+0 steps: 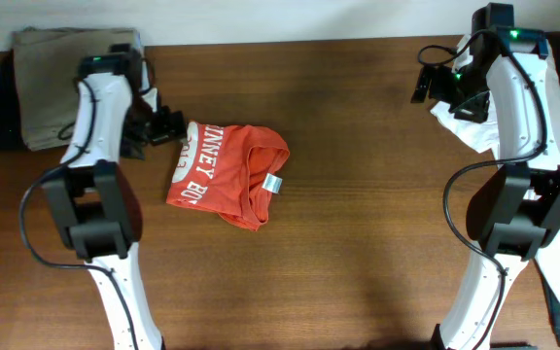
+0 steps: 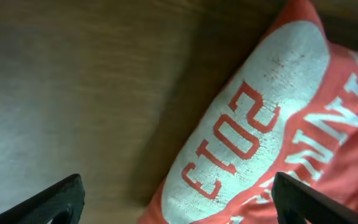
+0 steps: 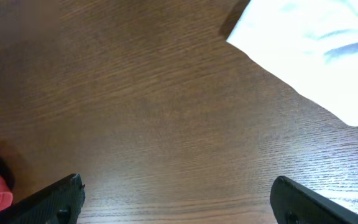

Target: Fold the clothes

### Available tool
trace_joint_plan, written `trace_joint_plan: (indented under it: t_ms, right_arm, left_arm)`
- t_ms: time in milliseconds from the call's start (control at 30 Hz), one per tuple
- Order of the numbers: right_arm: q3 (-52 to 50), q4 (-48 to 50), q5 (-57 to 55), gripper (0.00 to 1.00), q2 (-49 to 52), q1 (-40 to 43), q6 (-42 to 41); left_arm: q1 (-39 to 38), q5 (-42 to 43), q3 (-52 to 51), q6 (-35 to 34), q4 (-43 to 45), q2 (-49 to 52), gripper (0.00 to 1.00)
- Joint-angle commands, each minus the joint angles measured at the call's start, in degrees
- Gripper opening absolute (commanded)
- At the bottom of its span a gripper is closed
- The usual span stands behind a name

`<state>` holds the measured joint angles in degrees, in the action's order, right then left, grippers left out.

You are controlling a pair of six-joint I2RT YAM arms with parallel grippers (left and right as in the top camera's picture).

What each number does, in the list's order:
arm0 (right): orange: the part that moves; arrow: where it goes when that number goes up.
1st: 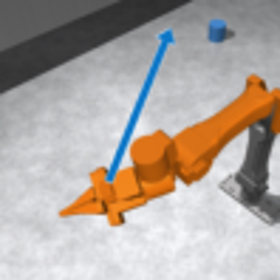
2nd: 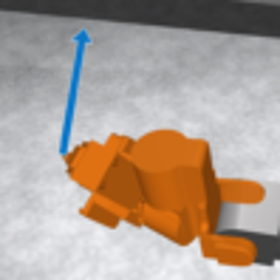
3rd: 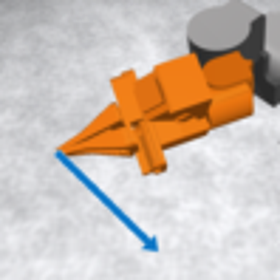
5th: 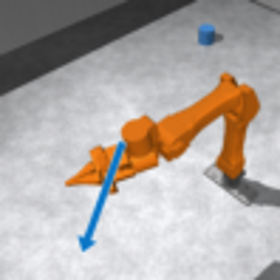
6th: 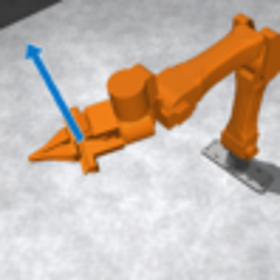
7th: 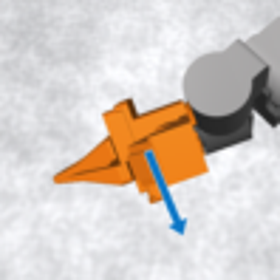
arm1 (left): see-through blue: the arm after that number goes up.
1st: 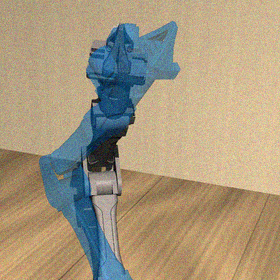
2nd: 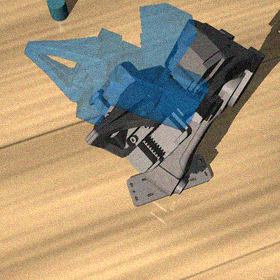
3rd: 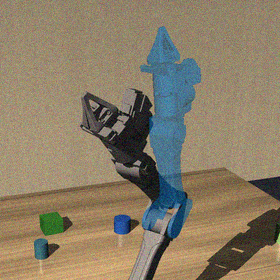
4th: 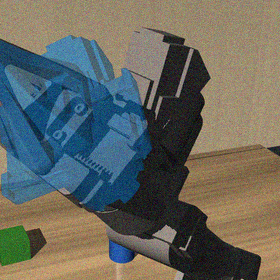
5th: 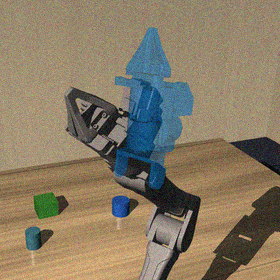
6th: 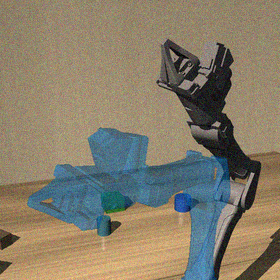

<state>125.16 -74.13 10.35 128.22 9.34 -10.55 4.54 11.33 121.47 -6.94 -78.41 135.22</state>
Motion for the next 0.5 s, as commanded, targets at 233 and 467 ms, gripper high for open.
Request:
trace_joint_plan:
  t_ms: [233, 467]
  right_arm:
    - [0.7, 0.0, -0.5, 0.99, -0.5, 0.0, -0.5]
    - [0.7, 0.0, -0.5, 0.99, -0.5, 0.0, -0.5]
  left_arm:
    - [0.8, 16.2, -16.3, 11.8, 13.8, -1.1, 0.99]
    - [-1.9, 21.8, -22.2, 10.5, 21.6, -1.1, 0.32]
